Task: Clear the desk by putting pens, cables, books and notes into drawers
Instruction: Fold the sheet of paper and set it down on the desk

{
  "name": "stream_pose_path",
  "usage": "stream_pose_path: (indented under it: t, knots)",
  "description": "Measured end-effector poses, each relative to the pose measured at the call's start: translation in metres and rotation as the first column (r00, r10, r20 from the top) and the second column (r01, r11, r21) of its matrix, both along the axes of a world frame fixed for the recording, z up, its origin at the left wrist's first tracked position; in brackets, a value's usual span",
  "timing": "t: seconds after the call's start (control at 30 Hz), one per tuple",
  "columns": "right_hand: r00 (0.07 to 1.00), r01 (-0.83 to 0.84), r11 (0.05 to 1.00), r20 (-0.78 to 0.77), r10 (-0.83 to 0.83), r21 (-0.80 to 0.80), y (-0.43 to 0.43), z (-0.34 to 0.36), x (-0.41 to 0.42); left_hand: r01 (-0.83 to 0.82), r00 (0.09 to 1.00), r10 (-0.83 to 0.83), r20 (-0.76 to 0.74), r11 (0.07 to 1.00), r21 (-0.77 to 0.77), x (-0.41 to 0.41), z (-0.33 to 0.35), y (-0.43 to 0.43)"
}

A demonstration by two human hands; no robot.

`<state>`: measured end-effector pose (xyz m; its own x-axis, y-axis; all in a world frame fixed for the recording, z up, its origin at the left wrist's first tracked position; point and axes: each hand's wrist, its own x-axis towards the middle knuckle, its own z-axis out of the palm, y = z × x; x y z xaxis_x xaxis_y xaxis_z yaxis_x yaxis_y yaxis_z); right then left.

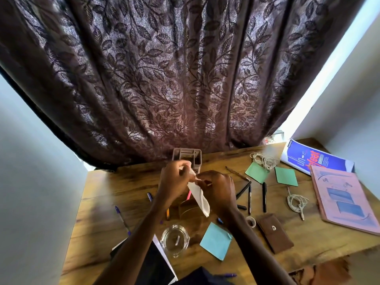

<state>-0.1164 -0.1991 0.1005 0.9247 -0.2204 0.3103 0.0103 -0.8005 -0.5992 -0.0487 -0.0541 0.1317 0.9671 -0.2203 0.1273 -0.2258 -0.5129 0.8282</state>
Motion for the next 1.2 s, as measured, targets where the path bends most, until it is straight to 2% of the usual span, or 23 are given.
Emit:
stream_pose_path:
  t: [0.1, 0.2, 0.3, 0.37, 0.53, 0.7, 0.97, 1.1, 1.2]
  knots:
    - [0.999, -0.025, 1.0, -0.035, 0.025, -0.017, -0.01, -0.006, 0.002, 0.131, 0.991, -0.133, 0.023, 0.989, 0.064, 0.004, 0.003, 0.001]
    - [0.997, -0.004, 1.0, -0.073, 0.003, -0.006, -0.021, -0.008, 0.002, 0.201, 0.964, -0.228, 0.137, 0.961, 0.189, 0.009, 0.001, 0.006]
    - [0.991, -0.12, 0.989, -0.046, 0.125, 0.088, -0.033, -0.004, 0.005, 0.349, 0.895, -0.429, 0.117, 0.84, 0.415, 0.017, -0.012, 0.013]
    - [0.979, -0.199, 0.964, -0.015, 0.205, 0.173, -0.04, -0.001, 0.006, 0.413, 0.86, -0.498, 0.109, 0.806, 0.424, 0.019, -0.023, 0.014]
    - [0.973, -0.229, 0.946, 0.017, 0.232, 0.227, -0.042, -0.012, 0.006, 0.388, 0.913, -0.407, 0.04, 0.893, 0.228, 0.017, -0.046, 0.005]
    - [0.974, -0.227, 0.972, 0.015, 0.226, 0.069, -0.049, -0.044, 0.005, 0.37, 0.925, -0.379, 0.018, 0.911, 0.181, 0.014, -0.074, -0.004]
    - [0.964, -0.202, 0.979, -0.176, 0.201, 0.01, -0.052, -0.08, 0.015, 0.305, 0.952, -0.291, -0.096, 0.868, 0.391, 0.013, -0.13, 0.006]
    - [0.951, -0.128, 0.992, -0.284, 0.124, 0.003, -0.051, -0.103, 0.017, 0.262, 0.965, -0.243, -0.098, 0.873, 0.412, 0.008, -0.144, 0.01]
    - [0.957, -0.099, 0.995, -0.274, 0.093, -0.008, -0.049, -0.116, 0.013, 0.237, 0.972, -0.211, -0.107, 0.864, 0.445, 0.004, -0.149, 0.009]
